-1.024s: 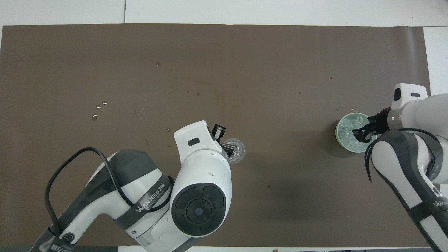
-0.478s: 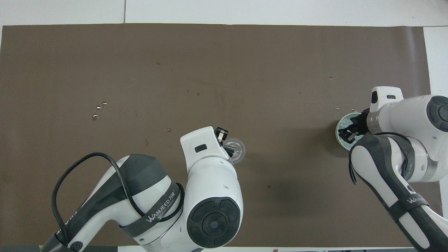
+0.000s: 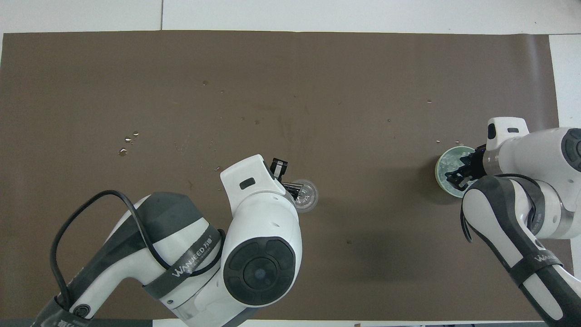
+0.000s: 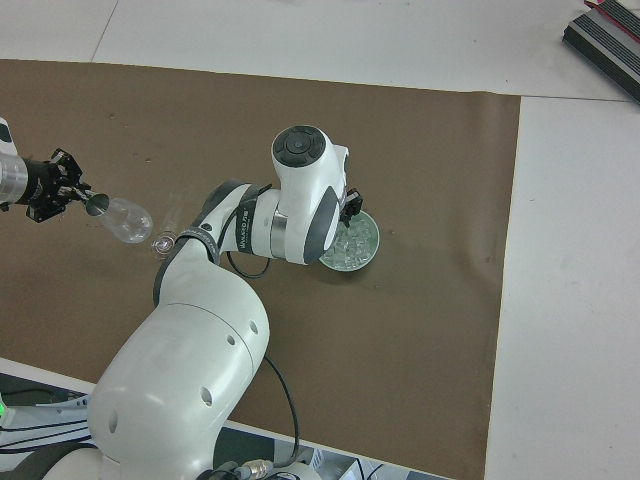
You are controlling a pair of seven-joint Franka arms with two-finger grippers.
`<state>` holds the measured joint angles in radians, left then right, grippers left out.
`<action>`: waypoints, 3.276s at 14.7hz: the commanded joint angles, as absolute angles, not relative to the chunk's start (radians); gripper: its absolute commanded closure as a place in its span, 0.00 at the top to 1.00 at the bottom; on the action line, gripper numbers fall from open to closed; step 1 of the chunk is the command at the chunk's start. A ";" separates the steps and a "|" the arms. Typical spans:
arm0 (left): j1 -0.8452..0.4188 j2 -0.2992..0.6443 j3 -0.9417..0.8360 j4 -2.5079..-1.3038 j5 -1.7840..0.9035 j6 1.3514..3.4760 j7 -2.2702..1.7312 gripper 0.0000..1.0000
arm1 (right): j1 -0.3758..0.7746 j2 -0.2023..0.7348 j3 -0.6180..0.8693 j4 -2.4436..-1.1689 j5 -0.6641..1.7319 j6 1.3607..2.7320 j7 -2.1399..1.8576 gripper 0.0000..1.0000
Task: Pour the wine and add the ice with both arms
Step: 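Carry the silver cup back to its spot and open the left gripper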
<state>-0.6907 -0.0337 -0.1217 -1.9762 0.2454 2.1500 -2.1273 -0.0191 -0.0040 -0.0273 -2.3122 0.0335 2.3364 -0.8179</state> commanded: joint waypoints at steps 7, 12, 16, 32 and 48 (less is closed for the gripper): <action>-0.316 -0.060 -0.117 -2.055 -0.498 2.203 -1.481 0.00 | -0.052 -0.026 -0.021 -2.382 0.049 2.419 -0.862 0.55; -0.076 -0.026 -0.117 -2.115 -0.866 2.160 -1.093 0.00 | -0.055 -0.028 -0.021 -2.390 0.049 2.421 -0.864 0.53; 0.108 0.066 -0.117 -2.102 -1.044 2.070 -0.957 0.00 | -0.052 -0.032 -0.021 -2.402 0.049 2.425 -0.862 0.51; 0.486 0.426 -0.118 -1.928 -1.232 1.780 -0.812 0.00 | -0.060 -0.043 -0.021 -2.434 0.049 2.431 -0.862 0.43; 0.611 0.505 -0.112 -1.945 -1.224 1.695 -0.697 0.00 | -0.054 -0.043 -0.021 -2.436 0.049 2.439 -0.851 0.31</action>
<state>0.5936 0.5253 -0.1069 -1.9111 -1.2149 1.7135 -0.7417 -0.0458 -0.0189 -0.0281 -2.4087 0.0335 2.4147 -0.8330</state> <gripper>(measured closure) 0.793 0.687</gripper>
